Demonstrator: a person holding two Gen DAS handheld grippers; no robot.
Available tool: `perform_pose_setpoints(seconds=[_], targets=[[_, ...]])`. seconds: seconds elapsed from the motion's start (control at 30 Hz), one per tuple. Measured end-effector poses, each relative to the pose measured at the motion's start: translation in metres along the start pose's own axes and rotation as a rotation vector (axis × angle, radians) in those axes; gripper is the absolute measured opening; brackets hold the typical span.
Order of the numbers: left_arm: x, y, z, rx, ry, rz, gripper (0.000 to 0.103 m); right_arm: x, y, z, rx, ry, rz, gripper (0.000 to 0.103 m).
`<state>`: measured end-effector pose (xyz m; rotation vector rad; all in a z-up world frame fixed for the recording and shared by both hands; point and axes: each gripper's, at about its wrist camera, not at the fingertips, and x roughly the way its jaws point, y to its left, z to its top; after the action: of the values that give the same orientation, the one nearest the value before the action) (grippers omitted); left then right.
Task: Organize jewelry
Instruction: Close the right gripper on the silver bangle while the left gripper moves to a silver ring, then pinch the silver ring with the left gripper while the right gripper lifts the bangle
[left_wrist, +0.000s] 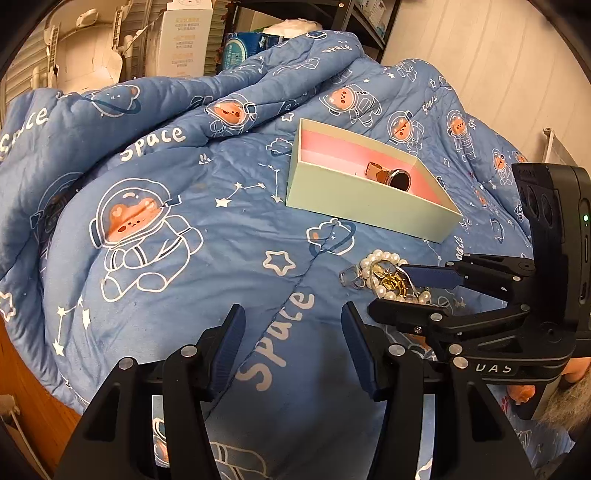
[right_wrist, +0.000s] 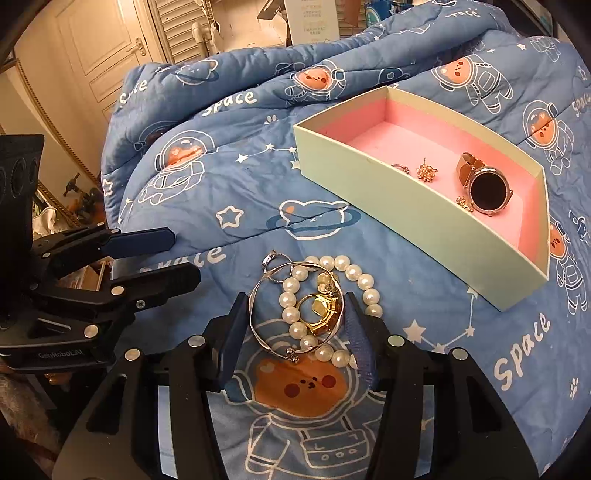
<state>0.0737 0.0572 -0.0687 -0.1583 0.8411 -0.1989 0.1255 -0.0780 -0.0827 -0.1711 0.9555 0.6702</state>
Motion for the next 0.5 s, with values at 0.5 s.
perform_pose_setpoints(seconds=[0.5], targets=[[0.037, -0.045, 0.009, 0.285, 0.044, 0.006, 0.03, -0.05, -0.034, -0.016, 0.091, -0.075, -0.02, 0.052]])
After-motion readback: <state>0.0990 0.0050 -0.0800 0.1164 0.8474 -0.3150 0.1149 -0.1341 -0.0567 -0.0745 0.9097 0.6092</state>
